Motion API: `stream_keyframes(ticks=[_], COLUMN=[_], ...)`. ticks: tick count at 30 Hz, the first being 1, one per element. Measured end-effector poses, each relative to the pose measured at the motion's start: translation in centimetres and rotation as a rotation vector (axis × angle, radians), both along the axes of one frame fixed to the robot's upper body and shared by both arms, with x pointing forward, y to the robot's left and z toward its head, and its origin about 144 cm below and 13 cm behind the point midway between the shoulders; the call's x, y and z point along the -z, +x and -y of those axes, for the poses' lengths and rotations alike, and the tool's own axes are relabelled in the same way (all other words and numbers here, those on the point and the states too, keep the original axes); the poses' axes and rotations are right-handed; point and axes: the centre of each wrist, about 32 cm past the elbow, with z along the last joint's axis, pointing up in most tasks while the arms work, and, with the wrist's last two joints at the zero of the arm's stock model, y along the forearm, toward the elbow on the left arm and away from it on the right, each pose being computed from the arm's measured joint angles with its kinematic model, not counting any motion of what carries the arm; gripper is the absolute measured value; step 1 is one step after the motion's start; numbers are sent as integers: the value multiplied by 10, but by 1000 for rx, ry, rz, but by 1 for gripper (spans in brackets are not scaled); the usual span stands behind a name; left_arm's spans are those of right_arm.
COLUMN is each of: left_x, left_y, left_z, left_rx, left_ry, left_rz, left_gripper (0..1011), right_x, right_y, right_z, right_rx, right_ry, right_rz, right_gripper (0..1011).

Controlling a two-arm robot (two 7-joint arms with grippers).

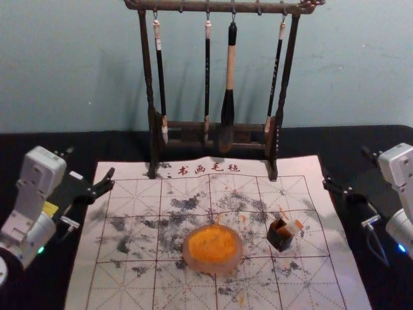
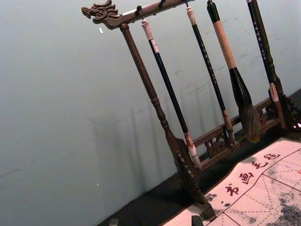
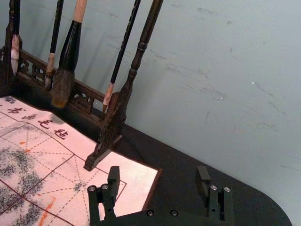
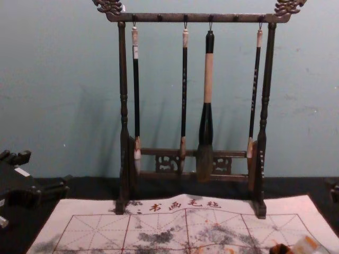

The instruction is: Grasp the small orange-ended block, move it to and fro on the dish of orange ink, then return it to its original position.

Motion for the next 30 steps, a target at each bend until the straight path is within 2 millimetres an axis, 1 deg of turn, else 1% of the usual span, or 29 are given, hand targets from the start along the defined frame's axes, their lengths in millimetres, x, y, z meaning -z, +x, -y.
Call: stream_keyframes(ticks=[8,19,25,30], left_x=[0,0,0,0], left_y=[0,0,0,0], left_z=[0,0,0,0], left_rx=[0,0,0,0], left_ry=[0,0,0,0], left_rz=[0,0,0,0], left_gripper=[1001,1001,1001,1001], right_x=[0,-8,-13,-21], right_y=[0,1,-5,-15], right_z=[0,6,9,13], right_rx=[0,21,-1,-31], right_ry=[0,11,17,22], right_rz=[0,24,23,19], right_gripper=[1003,1002,1003,1003])
